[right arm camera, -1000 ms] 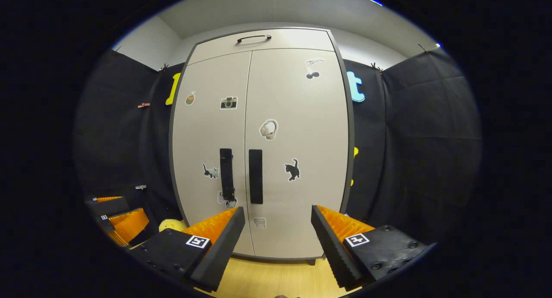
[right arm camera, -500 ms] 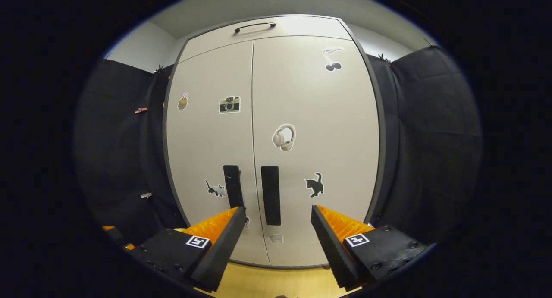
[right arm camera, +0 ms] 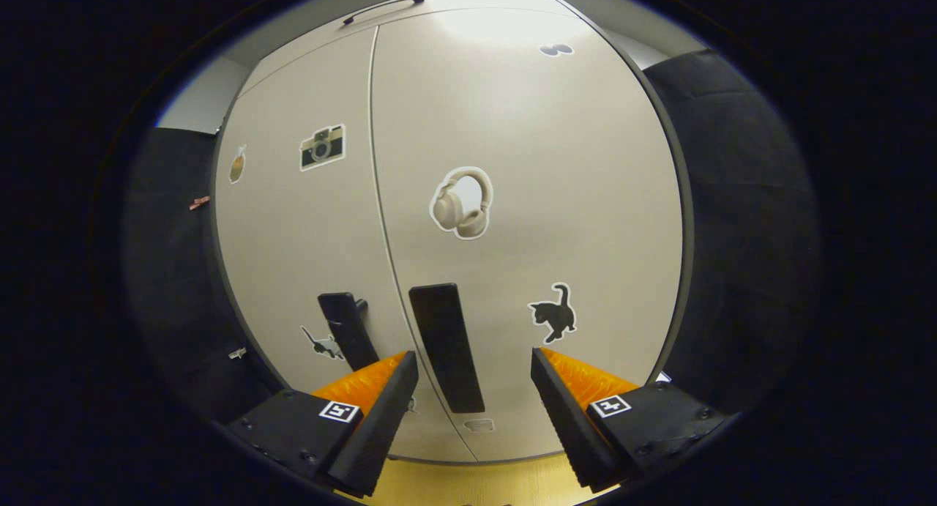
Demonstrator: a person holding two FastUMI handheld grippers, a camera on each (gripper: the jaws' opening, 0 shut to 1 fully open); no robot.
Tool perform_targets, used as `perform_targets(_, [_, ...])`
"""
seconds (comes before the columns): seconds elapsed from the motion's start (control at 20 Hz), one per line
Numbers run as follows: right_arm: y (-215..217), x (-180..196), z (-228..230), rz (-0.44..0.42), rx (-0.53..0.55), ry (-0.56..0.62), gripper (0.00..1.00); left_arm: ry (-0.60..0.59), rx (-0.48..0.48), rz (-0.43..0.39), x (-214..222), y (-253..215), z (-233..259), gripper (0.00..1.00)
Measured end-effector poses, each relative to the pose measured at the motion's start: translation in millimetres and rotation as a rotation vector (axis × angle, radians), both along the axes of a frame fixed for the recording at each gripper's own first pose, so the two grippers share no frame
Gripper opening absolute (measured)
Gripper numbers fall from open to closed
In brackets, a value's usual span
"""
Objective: Open the right door of the double-door shoe cabinet with the right hand, and open the left door with the left hand.
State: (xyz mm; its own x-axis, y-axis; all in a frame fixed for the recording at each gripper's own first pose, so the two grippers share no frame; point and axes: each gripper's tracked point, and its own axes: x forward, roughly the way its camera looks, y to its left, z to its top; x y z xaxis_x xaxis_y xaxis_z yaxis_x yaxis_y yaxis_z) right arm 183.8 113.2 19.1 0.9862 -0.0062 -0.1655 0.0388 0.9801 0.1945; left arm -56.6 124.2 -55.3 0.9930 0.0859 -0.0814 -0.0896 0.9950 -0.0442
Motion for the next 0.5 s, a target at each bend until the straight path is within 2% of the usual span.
perform_targets(0.25, [2.8,19.1,-8.8,-0.01,0.061,0.03,0.96,0.033,-0.01,0.004,-0.1,10.2,-11.9,0.95])
perform_targets(0.35, [8.3,21.5,-7.6,-0.003,0.078,0.03,0.85,0.035,0.008,0.0,1.1,11.8,-12.8,0.95])
perform_targets(0.4, [12.5,24.0,-8.2,0.002,0.079,0.031,0.74,0.034,0.014,-0.005,0.9,11.1,-13.0,0.95])
perform_targets(0.5, [16.9,23.9,-10.1,-0.006,0.071,0.044,0.61,0.035,0.01,-0.021,2.6,8.7,-14.7,0.95])
